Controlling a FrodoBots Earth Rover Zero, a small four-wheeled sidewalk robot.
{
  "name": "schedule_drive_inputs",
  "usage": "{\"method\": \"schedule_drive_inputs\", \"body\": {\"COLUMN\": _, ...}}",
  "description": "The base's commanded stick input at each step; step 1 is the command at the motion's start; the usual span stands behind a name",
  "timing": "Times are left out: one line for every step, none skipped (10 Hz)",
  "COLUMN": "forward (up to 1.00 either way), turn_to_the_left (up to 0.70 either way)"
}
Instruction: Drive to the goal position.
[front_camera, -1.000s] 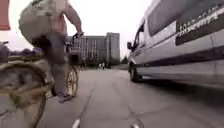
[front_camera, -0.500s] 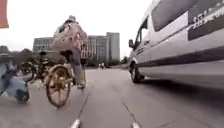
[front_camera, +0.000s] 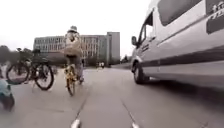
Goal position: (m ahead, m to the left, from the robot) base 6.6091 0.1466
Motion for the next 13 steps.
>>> {"method": "schedule_drive_inputs", "body": {"forward": 0.70, "turn_to_the_left": 0.00}}
{"method": "schedule_drive_inputs", "body": {"forward": 0.70, "turn_to_the_left": 0.00}}
{"method": "schedule_drive_inputs", "body": {"forward": 0.70, "turn_to_the_left": 0.00}}
{"method": "schedule_drive_inputs", "body": {"forward": 0.70, "turn_to_the_left": 0.00}}
{"method": "schedule_drive_inputs", "body": {"forward": 0.70, "turn_to_the_left": 0.00}}
{"method": "schedule_drive_inputs", "body": {"forward": 0.70, "turn_to_the_left": 0.00}}
{"method": "schedule_drive_inputs", "body": {"forward": 0.70, "turn_to_the_left": 0.00}}
{"method": "schedule_drive_inputs", "body": {"forward": 0.70, "turn_to_the_left": 0.00}}
{"method": "schedule_drive_inputs", "body": {"forward": 0.70, "turn_to_the_left": 0.00}}
{"method": "schedule_drive_inputs", "body": {"forward": 0.70, "turn_to_the_left": 0.00}}
{"method": "schedule_drive_inputs", "body": {"forward": 0.70, "turn_to_the_left": 0.00}}
{"method": "schedule_drive_inputs", "body": {"forward": 0.70, "turn_to_the_left": 0.00}}
{"method": "schedule_drive_inputs", "body": {"forward": 0.70, "turn_to_the_left": 0.00}}
